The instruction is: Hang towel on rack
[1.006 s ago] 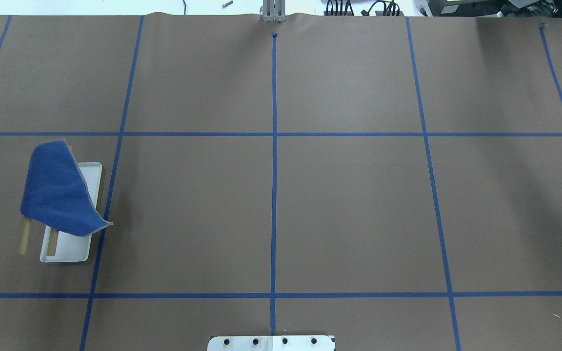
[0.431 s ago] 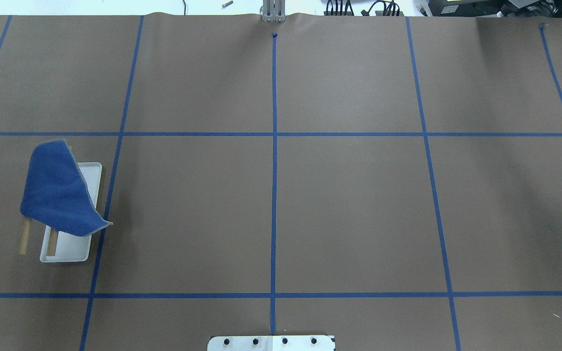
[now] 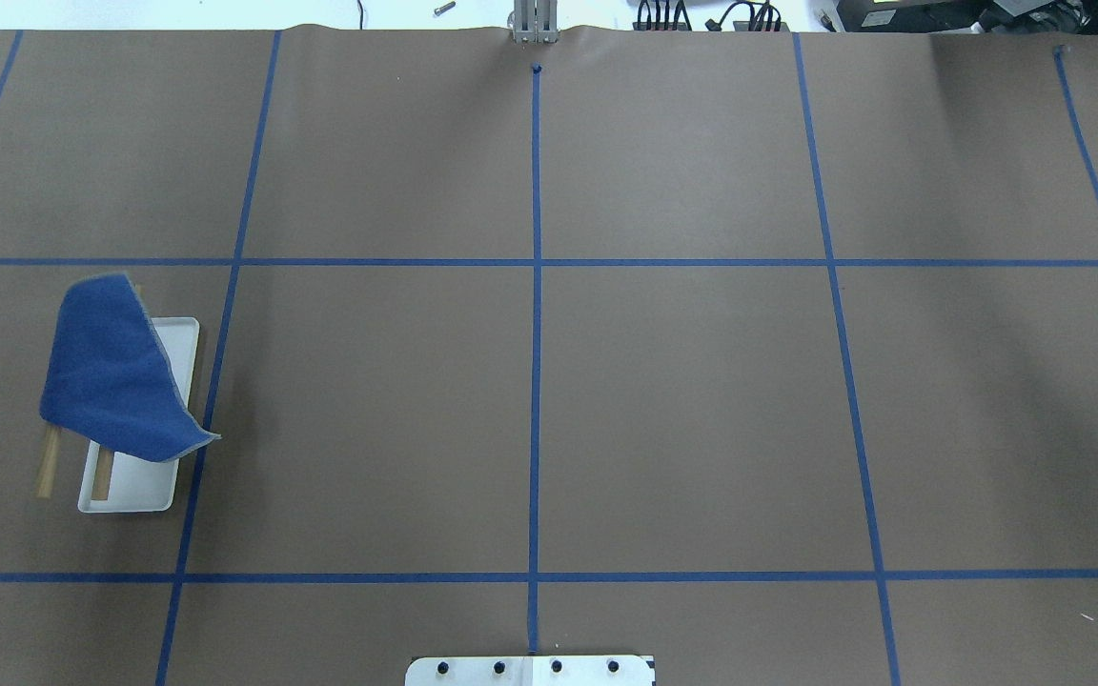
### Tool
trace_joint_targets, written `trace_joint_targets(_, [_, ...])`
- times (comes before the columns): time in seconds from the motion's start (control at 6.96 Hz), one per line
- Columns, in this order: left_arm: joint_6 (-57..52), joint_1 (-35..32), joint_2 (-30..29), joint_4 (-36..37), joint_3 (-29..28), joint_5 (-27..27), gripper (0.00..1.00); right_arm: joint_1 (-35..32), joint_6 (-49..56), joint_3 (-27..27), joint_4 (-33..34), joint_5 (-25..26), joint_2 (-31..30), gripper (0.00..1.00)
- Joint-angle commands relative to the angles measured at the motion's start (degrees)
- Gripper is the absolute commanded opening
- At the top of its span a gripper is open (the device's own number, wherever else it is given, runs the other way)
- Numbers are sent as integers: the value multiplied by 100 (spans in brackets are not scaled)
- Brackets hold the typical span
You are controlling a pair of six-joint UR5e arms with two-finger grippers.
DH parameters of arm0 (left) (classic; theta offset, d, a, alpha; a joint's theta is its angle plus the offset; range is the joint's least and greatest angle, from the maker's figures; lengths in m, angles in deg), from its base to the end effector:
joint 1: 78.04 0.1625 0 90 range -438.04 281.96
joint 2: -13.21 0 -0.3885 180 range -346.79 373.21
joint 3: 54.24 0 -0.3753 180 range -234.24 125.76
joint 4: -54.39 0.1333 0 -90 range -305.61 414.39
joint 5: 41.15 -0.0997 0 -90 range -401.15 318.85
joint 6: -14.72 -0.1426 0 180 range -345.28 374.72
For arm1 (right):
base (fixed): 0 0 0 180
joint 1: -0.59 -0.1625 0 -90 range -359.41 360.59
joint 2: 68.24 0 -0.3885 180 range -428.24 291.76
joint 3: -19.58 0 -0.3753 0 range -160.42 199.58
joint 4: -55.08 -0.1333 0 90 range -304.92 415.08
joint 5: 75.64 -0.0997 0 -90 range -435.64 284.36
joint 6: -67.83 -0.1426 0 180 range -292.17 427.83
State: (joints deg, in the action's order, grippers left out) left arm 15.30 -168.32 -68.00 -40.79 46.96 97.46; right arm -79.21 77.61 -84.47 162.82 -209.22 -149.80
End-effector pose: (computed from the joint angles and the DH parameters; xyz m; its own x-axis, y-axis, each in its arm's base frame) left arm -0.0284 -0.4267 0.6109 0.6616 0.0858 -0.7450 0.0115 0.9921 0.1245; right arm -0.0562 -0.5098 0.4979 0.6627 -0.3484 0.6629 0.2933 0.9352 0.1983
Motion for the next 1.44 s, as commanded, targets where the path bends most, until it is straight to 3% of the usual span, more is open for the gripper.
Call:
trace_joint_targets(0.0, [-5,2,-8,-18,40,9,99,-1,-20,-19,-8,-80,0,100])
trace_joint_targets(1.29, [-5,19,-8,-545,49,9,99,34,-363,7,-78,-89,9,100])
